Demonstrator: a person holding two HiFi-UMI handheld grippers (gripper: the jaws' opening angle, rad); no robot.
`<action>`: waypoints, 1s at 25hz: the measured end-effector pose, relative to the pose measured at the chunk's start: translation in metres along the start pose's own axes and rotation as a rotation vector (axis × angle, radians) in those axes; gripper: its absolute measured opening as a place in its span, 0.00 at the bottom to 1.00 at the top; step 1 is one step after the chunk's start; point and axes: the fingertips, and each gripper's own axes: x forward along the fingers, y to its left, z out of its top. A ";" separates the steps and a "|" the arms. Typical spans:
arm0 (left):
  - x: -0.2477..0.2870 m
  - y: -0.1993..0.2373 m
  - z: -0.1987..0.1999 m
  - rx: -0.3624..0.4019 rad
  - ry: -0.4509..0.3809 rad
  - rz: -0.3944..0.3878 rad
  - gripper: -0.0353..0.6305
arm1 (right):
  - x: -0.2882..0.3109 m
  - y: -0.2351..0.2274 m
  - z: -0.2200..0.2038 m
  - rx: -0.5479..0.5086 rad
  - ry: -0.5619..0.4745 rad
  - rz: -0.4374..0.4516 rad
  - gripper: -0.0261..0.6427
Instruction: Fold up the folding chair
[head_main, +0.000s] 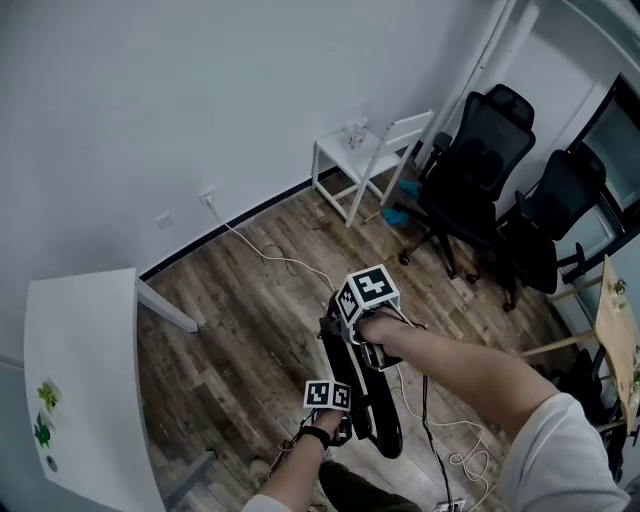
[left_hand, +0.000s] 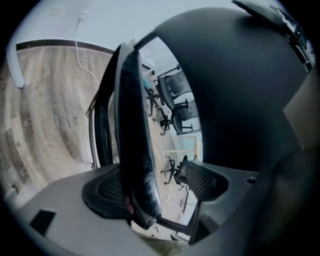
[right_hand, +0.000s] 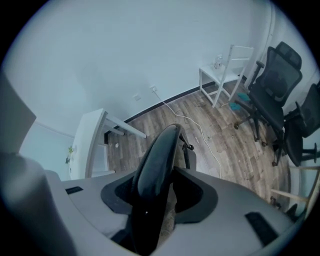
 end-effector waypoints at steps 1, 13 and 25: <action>0.006 -0.004 -0.005 0.003 0.019 -0.018 0.59 | 0.001 0.002 -0.004 -0.026 0.008 -0.002 0.31; 0.011 -0.019 0.007 -0.133 -0.133 -0.128 0.59 | -0.003 -0.007 -0.001 -0.033 0.051 0.026 0.30; -0.076 0.033 0.029 -0.127 -0.380 -0.036 0.67 | -0.005 -0.018 0.016 0.080 0.031 0.036 0.28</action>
